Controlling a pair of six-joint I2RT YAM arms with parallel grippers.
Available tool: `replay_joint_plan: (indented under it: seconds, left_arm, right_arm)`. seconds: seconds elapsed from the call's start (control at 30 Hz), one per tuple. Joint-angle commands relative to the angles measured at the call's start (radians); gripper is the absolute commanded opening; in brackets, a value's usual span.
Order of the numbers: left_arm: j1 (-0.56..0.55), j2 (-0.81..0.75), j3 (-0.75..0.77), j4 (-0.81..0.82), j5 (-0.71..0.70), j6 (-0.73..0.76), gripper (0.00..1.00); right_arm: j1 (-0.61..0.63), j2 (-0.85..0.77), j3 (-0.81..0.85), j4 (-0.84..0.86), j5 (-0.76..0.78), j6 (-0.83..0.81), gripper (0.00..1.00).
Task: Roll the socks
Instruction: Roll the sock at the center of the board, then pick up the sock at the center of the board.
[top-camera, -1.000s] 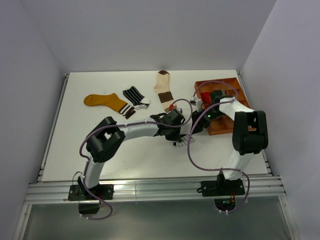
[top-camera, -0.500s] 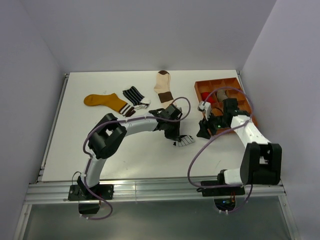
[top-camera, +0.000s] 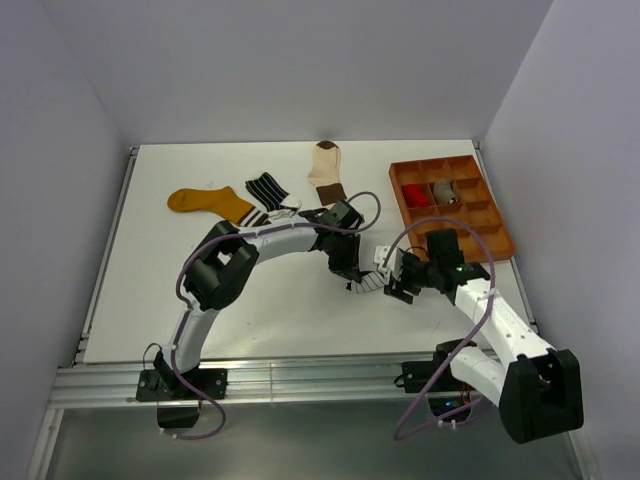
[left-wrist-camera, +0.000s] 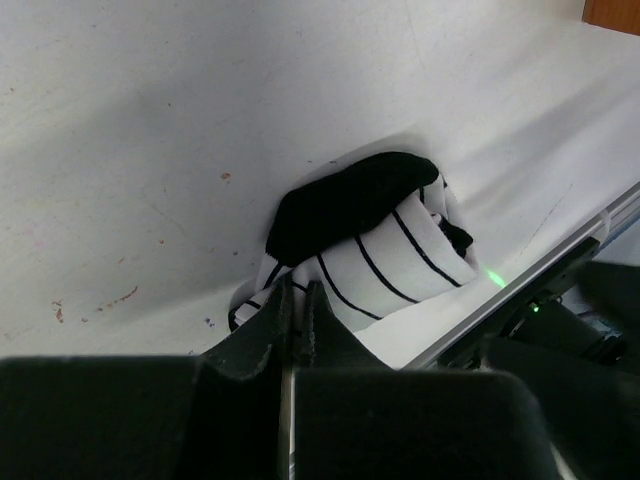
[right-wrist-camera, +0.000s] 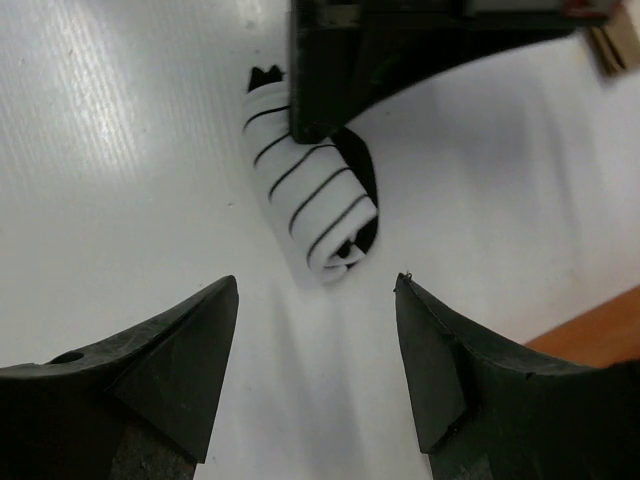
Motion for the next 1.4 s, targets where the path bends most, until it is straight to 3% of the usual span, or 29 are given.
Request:
replay_joint_plan:
  seconds: [0.0,0.37,0.73,1.37]
  left_arm:
    - [-0.012,0.096,-0.029,-0.147,-0.039,0.055,0.00]
    - [-0.012,0.142,0.022,-0.184,-0.018,0.069,0.00]
    - [-0.002,0.181,0.072,-0.219,0.004,0.095,0.00]
    - [0.062,0.241,0.158,-0.254,0.165,0.161,0.09]
  right_arm:
    - [0.090,-0.039,-0.059,0.100,0.123,-0.029,0.71]
    - [0.298,-0.034,-0.136,0.240,0.283,-0.043,0.72]
    - [0.390,0.076,-0.133,0.309,0.395,-0.075,0.71]
    - [0.407,0.289,-0.015,0.268,0.446,-0.049,0.49]
